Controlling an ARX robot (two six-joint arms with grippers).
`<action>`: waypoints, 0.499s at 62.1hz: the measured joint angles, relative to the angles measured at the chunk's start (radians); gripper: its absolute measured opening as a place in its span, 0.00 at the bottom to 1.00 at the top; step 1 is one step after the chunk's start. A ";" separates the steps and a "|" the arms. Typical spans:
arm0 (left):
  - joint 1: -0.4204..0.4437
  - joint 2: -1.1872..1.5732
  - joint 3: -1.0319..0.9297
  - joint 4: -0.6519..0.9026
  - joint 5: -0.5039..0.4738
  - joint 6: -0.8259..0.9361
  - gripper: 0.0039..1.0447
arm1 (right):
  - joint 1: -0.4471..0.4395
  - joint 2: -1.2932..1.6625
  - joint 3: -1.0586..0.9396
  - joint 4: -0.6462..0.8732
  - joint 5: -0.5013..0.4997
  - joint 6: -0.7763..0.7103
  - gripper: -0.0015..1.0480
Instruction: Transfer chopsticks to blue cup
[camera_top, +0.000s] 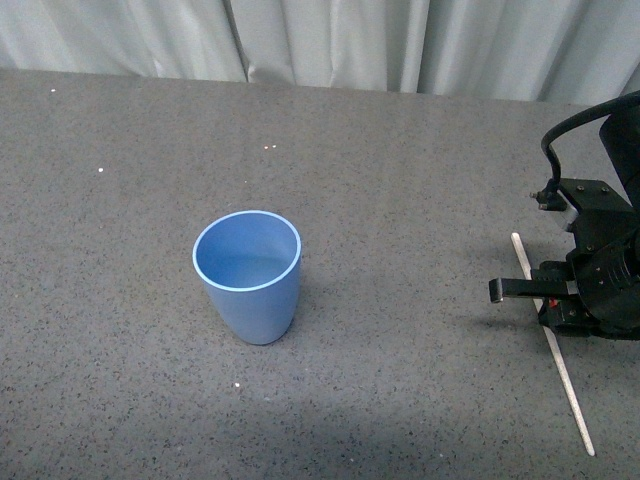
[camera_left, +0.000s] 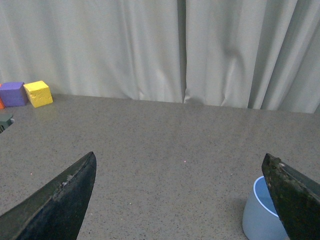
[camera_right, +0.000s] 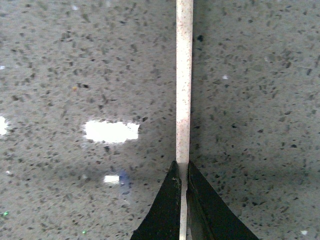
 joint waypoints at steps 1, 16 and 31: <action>0.000 0.000 0.000 0.000 0.000 0.000 0.94 | 0.001 -0.005 -0.004 0.006 -0.001 0.000 0.01; 0.000 0.000 0.000 0.000 0.000 0.000 0.94 | 0.064 -0.227 -0.123 0.364 0.107 -0.090 0.01; 0.000 0.000 0.000 0.000 0.000 0.000 0.94 | 0.167 -0.307 -0.185 0.822 -0.017 -0.190 0.01</action>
